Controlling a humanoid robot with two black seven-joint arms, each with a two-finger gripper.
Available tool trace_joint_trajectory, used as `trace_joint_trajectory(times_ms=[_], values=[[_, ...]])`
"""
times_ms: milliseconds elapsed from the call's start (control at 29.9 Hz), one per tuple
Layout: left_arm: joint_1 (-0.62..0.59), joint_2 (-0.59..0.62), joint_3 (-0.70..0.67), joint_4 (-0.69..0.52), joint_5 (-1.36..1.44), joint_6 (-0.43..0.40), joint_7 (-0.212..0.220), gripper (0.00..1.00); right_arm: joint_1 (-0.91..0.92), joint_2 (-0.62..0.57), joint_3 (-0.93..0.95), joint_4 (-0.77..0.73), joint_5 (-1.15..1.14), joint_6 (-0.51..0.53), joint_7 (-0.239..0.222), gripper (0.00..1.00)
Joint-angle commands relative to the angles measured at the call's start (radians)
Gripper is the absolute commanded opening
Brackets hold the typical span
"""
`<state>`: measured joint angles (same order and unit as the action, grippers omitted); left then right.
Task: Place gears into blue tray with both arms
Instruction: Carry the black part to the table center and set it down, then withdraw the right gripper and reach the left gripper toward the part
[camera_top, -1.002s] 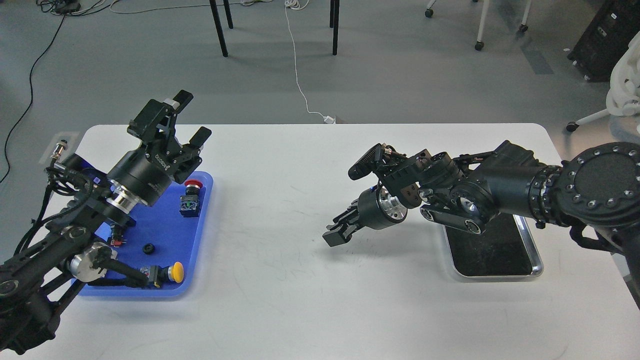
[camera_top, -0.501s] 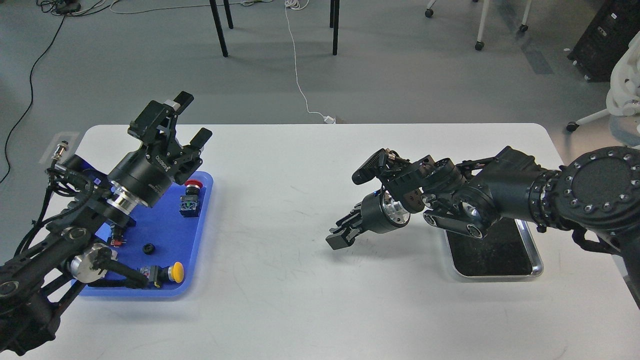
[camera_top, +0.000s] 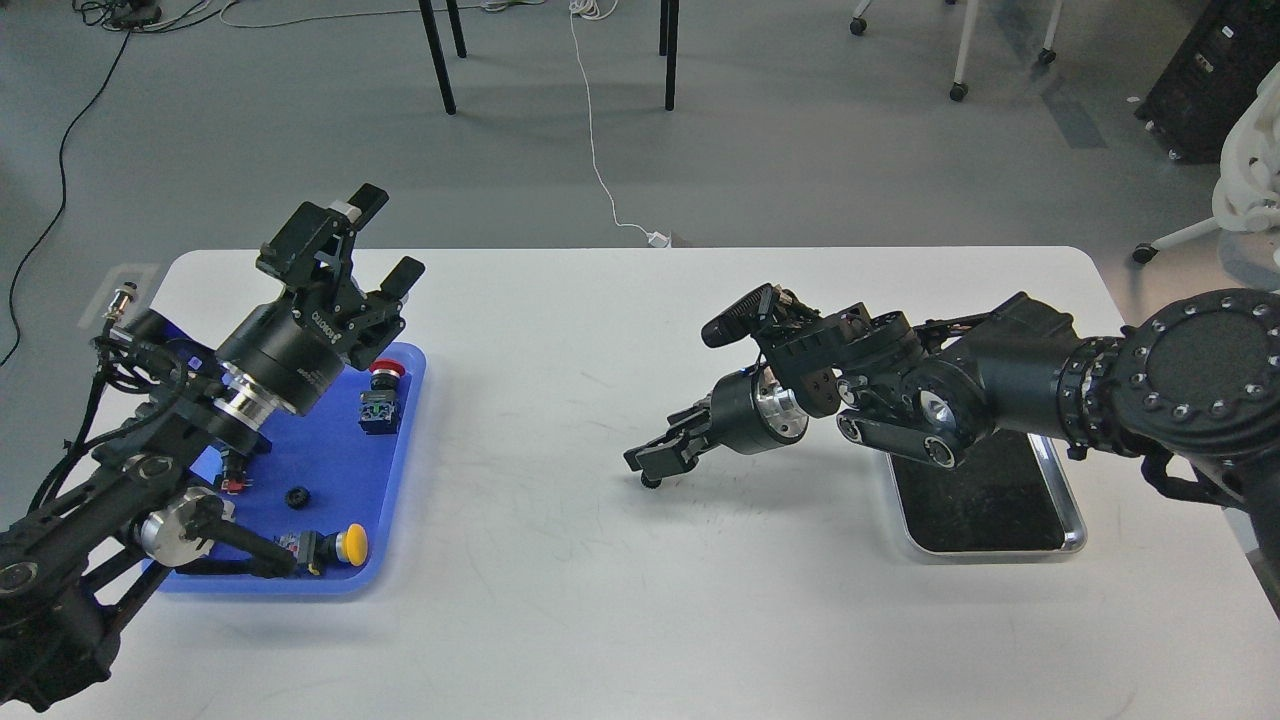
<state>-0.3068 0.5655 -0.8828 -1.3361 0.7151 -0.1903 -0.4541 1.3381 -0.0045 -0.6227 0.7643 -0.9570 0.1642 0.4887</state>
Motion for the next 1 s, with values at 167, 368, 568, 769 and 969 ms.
trace_joint_trajectory(times_ms=[167, 368, 568, 769, 969], values=[[0.0, -0.004, 0.004, 0.0, 0.006, 0.0, -0.001, 0.98, -0.1, -0.26, 0.299, 0.073, 0.26, 0.008, 0.0, 0.96], [-0.003, -0.021, 0.01, 0.0, 0.007, 0.0, -0.006, 0.98, -0.282, -0.439, 0.575, 0.15, 0.558, 0.008, 0.0, 0.96], [-0.006, -0.058, 0.016, 0.0, 0.007, 0.0, -0.012, 0.98, -0.487, -0.496, 0.895, 0.15, 0.782, 0.012, 0.0, 0.96], [-0.014, -0.064, 0.039, 0.0, 0.059, -0.001, -0.015, 0.98, -0.599, -0.497, 1.089, 0.151, 0.955, 0.012, 0.0, 0.97], [-0.055, -0.064, 0.077, 0.0, 0.266, -0.057, -0.035, 0.98, -0.639, -0.497, 1.13, 0.15, 1.046, 0.037, 0.0, 0.98]])
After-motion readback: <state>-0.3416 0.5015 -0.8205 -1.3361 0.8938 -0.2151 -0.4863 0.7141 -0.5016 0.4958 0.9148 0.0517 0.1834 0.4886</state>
